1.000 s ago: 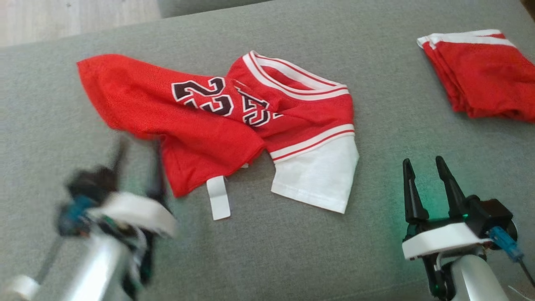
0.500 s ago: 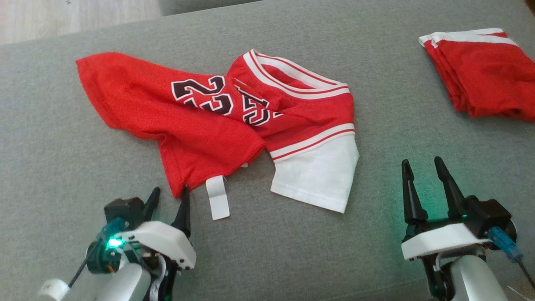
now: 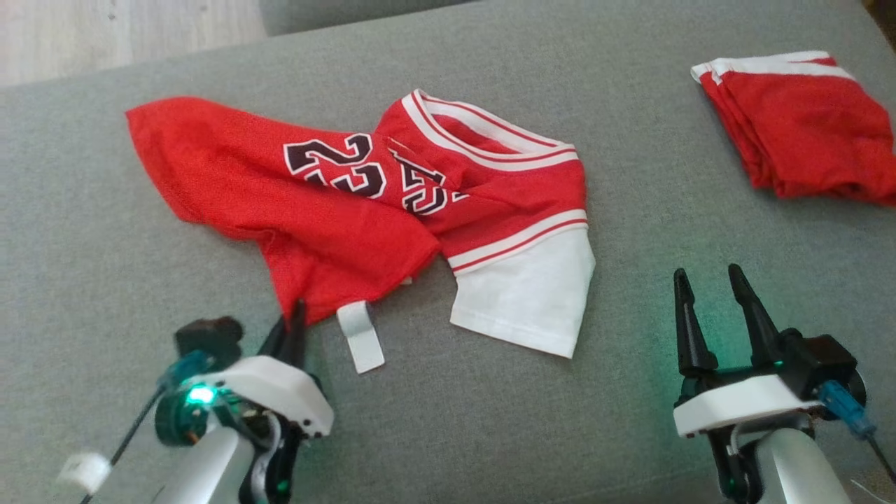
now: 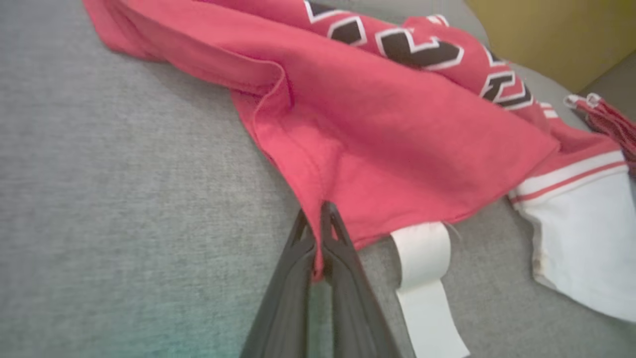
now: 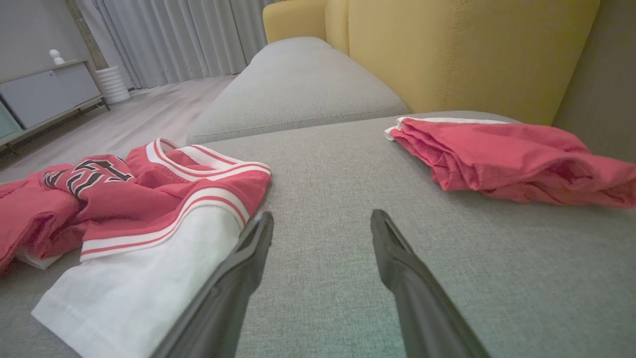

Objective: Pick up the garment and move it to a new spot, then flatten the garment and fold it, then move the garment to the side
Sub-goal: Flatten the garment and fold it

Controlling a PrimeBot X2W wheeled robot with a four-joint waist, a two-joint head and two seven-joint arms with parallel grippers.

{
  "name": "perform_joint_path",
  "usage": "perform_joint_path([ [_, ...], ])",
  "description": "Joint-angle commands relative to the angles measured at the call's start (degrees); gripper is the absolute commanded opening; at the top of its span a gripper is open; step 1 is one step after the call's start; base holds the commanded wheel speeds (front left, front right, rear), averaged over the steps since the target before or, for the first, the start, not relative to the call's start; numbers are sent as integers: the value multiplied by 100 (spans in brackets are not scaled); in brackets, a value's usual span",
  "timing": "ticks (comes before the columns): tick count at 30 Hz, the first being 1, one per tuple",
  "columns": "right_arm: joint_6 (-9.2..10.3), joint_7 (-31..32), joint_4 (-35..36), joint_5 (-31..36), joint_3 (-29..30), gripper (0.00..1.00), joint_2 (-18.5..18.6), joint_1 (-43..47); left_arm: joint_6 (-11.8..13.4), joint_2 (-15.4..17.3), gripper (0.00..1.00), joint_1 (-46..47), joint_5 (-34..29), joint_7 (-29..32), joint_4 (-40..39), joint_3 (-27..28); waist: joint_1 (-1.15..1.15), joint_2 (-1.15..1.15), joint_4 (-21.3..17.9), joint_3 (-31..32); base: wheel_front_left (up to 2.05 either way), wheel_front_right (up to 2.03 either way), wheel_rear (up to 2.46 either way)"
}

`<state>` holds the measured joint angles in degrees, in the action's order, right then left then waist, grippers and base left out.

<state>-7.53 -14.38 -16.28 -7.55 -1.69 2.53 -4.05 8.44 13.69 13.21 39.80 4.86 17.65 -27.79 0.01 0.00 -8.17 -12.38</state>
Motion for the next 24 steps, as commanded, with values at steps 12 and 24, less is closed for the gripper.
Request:
perform_joint_path([
  [12,4,-62,137,268,52,100,34,248,484,545,0,-1242,459,-304,-931,948,-1,0,611,458,0,0,0],
  [24,4,-62,156,453,175,100,34,367,201,417,100,-1428,-216,-1835,-974,926,-1,0,864,891,0,0,0],
])
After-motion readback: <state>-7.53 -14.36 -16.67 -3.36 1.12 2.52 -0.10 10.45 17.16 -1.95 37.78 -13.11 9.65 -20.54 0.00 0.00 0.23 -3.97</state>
